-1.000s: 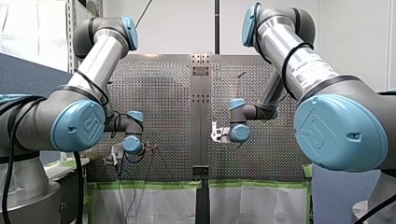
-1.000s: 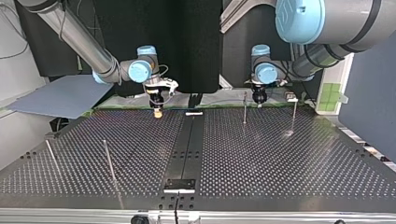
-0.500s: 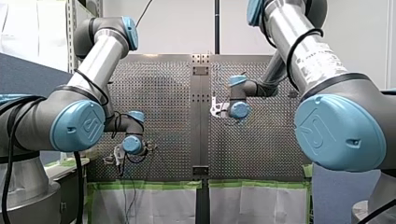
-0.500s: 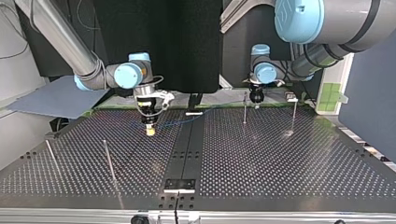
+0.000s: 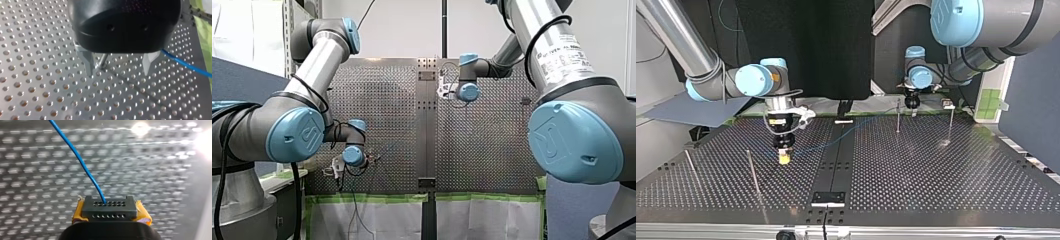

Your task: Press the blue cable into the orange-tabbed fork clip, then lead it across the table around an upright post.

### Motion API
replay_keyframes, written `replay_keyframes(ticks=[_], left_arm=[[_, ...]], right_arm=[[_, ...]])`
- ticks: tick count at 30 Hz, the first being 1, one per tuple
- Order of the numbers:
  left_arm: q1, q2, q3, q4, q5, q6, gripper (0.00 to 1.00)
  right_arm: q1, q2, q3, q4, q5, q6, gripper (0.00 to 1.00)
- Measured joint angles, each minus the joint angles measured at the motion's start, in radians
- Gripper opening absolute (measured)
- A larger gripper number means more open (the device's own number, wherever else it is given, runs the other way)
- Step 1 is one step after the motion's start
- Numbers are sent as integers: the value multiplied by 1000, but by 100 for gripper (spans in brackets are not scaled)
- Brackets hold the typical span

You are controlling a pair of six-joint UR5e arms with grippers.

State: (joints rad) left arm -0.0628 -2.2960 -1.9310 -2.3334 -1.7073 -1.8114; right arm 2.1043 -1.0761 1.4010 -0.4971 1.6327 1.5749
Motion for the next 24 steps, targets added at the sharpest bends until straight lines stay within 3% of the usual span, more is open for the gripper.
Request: replay_keyframes(ticks=[8, 13, 24], left_arm=[[-3, -36, 1, 14, 53, -24, 97], [-1, -68, 2, 36, 41, -27, 97], [2, -73, 4, 56, 30, -34, 97]], right_arm=[[-2, -42, -33, 32, 0, -3, 0], [-2, -47, -52, 52, 0, -11, 0], [-6, -49, -84, 73, -2, -13, 0]])
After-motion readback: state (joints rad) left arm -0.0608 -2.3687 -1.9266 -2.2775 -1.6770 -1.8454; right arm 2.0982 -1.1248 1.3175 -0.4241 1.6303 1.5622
